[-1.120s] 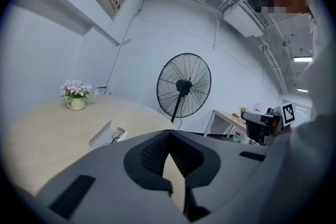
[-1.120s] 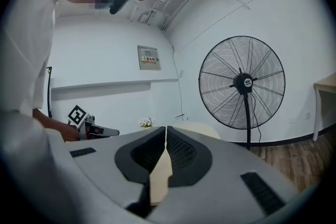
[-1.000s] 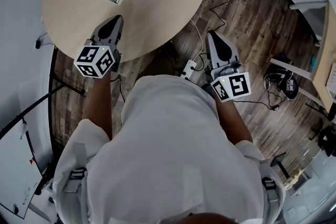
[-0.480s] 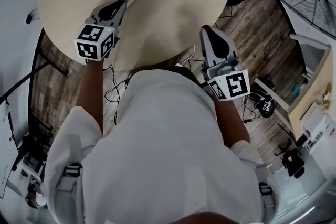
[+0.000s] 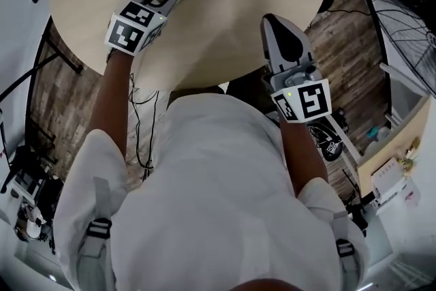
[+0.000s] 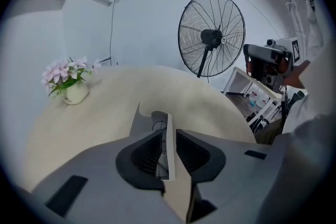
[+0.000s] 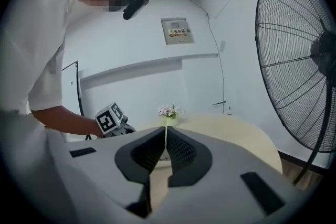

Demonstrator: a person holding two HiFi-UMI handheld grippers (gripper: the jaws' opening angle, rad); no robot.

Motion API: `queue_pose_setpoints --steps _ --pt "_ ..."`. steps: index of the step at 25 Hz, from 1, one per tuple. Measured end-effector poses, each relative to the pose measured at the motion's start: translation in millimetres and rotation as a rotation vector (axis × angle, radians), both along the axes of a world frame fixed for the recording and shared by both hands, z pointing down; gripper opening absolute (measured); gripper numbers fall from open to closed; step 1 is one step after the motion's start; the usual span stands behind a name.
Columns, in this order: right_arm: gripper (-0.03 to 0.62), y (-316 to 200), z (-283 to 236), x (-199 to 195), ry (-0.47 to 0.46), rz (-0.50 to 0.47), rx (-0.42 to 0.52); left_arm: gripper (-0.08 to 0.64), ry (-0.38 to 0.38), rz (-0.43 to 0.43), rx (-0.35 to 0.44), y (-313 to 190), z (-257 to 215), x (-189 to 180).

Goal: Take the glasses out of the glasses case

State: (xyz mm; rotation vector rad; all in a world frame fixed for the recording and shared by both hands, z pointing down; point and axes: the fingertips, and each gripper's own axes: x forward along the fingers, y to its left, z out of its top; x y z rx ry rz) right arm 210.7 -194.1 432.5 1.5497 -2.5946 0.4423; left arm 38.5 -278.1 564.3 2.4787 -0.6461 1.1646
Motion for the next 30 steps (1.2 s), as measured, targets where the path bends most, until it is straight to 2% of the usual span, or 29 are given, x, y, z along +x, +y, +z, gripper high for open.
queue_pose_setpoints --steps 4,8,15,23,30 --pt "0.026 -24.6 27.0 7.4 -0.03 -0.057 -0.041 0.1 -0.107 0.02 -0.053 -10.7 27.8 -0.2" --pt "0.026 -41.9 52.2 10.6 -0.067 -0.124 -0.098 0.1 -0.178 0.018 -0.108 -13.2 40.6 -5.4" --pt "0.026 -68.0 72.0 7.5 -0.099 -0.192 -0.141 0.111 -0.236 0.031 -0.177 -20.4 58.4 -15.4" --pt "0.026 -87.1 100.3 25.3 -0.105 -0.194 -0.204 0.109 -0.261 0.045 -0.239 -34.4 76.9 -12.4" --pt "0.026 -86.7 107.0 29.5 -0.13 -0.193 -0.23 0.086 -0.267 0.054 -0.35 -27.4 86.0 -6.1"
